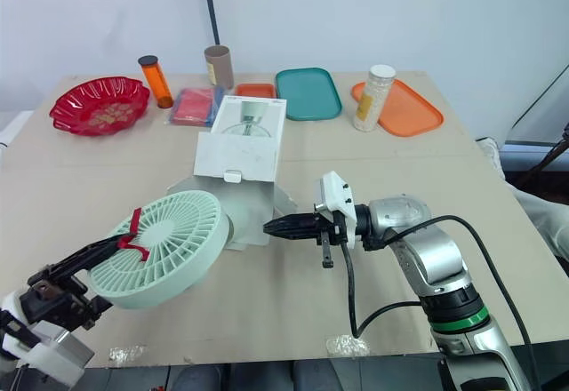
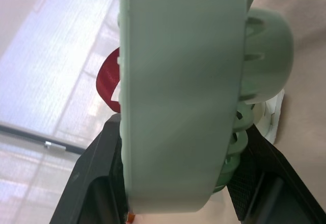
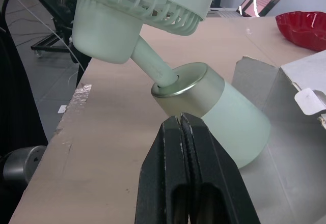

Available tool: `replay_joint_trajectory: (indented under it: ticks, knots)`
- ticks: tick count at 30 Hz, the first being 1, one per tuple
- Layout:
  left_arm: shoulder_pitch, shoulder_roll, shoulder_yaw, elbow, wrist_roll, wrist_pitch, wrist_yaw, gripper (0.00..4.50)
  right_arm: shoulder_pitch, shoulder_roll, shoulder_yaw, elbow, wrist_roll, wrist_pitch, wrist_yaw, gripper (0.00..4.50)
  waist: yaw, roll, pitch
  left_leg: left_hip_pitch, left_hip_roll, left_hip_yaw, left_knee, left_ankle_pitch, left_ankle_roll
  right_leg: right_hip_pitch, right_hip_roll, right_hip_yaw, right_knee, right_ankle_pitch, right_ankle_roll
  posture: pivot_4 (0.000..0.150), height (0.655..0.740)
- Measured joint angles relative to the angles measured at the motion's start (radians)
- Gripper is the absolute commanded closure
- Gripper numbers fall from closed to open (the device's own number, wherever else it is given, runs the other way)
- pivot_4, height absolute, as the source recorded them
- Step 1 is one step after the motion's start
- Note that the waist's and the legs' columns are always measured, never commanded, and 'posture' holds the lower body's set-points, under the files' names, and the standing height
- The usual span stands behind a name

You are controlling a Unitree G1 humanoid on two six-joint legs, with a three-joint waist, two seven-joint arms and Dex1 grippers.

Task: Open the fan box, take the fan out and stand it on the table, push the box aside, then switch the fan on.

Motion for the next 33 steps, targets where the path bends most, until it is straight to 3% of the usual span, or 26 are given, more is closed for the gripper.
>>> replay_joint_trajectory:
  ticks: [6,17,28,33]
  knots:
    - [0.086,-0.126,0.147,-0.060,-0.083,0.123,-0.042,2.45,-0.026,0.009,-0.001,0.024,0.016,-0.001,0.035,4.50,0.003,0.000,0.000,0.000,0.001,0.000,0.001,0.000,0.000,0.001,0.002,0.000,0.000,0.000,0.000,0.150,0.7400]
    - [0.075,-0.226,0.264,-0.130,-0.209,0.290,-0.091,2.45,-0.072,0.056,0.005,0.086,0.011,-0.024,0.075,4.50,0.002,0.000,0.000,0.000,0.002,0.000,0.001,0.000,0.000,0.001,0.003,0.000,0.000,0.000,-0.001,0.150,0.7400]
    - [0.004,-0.228,0.386,-0.113,-0.290,0.436,-0.096,2.45,-0.083,0.074,0.015,0.095,0.003,-0.030,0.090,4.50,0.002,0.000,0.000,0.000,0.003,0.000,0.001,0.000,0.000,0.001,0.004,0.001,-0.001,0.000,-0.001,0.150,0.7400]
    - [0.001,-0.175,0.446,-0.089,-0.290,0.562,-0.134,2.45,-0.083,0.087,0.028,0.095,-0.004,-0.031,0.088,4.50,0.001,0.000,0.000,0.000,0.003,0.000,0.001,0.000,0.000,0.000,0.005,0.001,-0.001,0.000,-0.001,0.150,0.7400]
